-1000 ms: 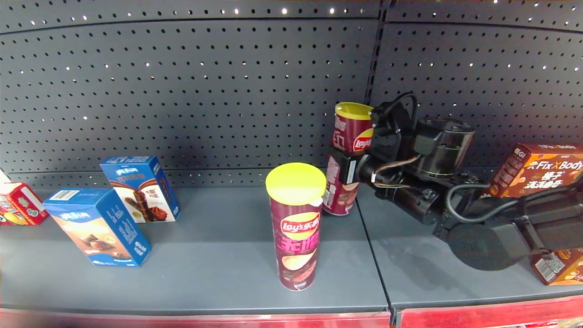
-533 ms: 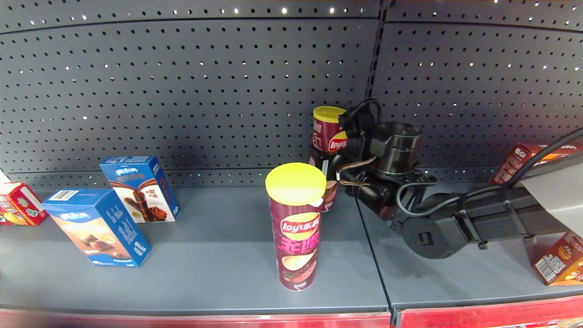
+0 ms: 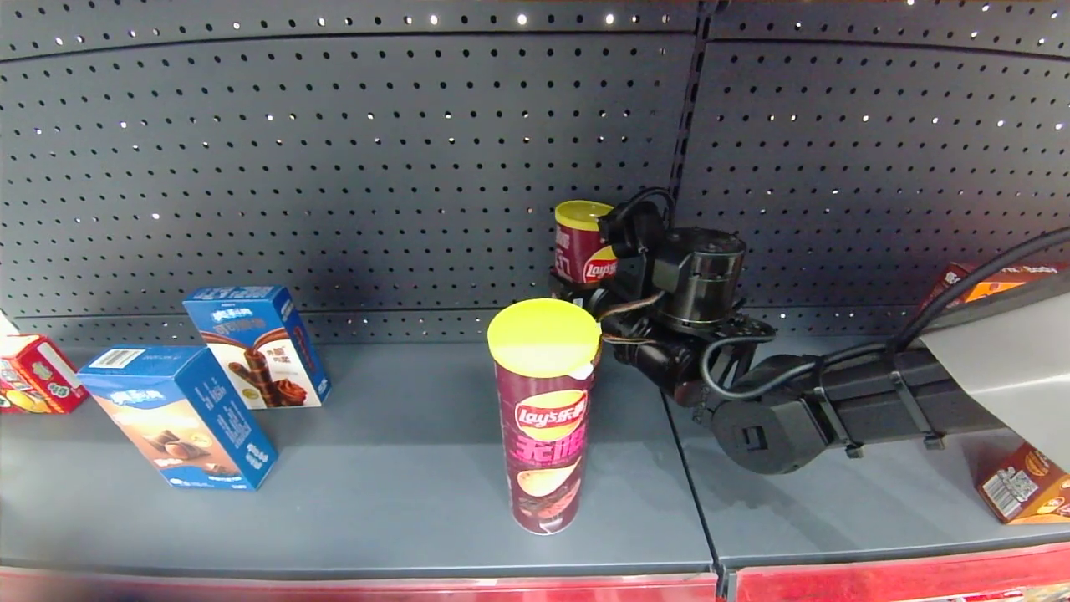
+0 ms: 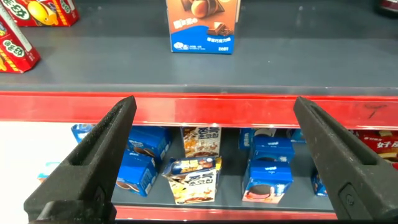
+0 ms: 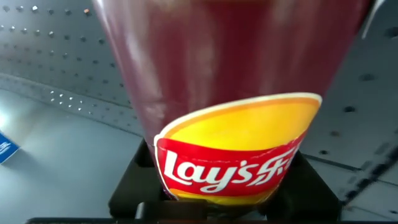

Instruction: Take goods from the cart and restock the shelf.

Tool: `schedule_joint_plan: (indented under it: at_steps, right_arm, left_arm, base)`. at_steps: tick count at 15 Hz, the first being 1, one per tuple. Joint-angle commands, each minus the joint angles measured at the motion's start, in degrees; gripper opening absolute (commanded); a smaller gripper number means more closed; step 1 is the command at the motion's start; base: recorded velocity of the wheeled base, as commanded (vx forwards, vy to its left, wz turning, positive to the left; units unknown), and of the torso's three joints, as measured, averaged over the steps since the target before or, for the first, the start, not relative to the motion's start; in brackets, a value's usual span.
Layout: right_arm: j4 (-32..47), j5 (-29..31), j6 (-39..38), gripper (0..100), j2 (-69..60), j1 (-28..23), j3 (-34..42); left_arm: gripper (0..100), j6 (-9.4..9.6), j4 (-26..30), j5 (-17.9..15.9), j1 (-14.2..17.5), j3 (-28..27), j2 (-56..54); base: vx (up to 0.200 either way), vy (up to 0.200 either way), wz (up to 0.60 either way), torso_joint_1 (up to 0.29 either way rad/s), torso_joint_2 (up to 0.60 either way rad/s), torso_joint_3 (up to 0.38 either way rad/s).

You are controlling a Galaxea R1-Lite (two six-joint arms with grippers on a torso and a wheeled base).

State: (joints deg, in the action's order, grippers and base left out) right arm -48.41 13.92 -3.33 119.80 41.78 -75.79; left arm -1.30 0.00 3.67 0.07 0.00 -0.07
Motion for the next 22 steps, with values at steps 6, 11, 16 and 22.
schedule_joint_plan:
  at_steps: [6, 11, 16, 22]
  right_arm:
    - [0.0, 0.0, -0.1, 0, 0.3, 0.1, 0.5]
    - [0.0, 0.0, -0.1, 100, 0.3, 0.1, 0.7]
    - [0.0, -0.2, -0.2, 100, -1.2, 0.0, 4.3]
    - [0.2, -1.0, -0.1, 100, -7.3, -1.1, 14.4]
  left_arm:
    - [100, -0.01, 0.0, 0.0, 0.0, 0.0, 0.1]
    - [100, -0.01, 0.0, 0.0, 0.0, 0.0, 0.1]
    - [100, -0.01, 0.0, 0.0, 0.0, 0.0, 0.1]
    - [100, -0.01, 0.0, 0.0, 0.0, 0.0, 0.1]
  base:
    - [0.000, 0.000, 0.00, 0.000, 0.00, 0.000]
    - [0.000, 0.000, 0.00, 0.000, 0.00, 0.000]
    - [0.000, 0.000, 0.00, 0.000, 0.00, 0.000]
    - [0.000, 0.000, 0.00, 0.000, 0.00, 0.000]
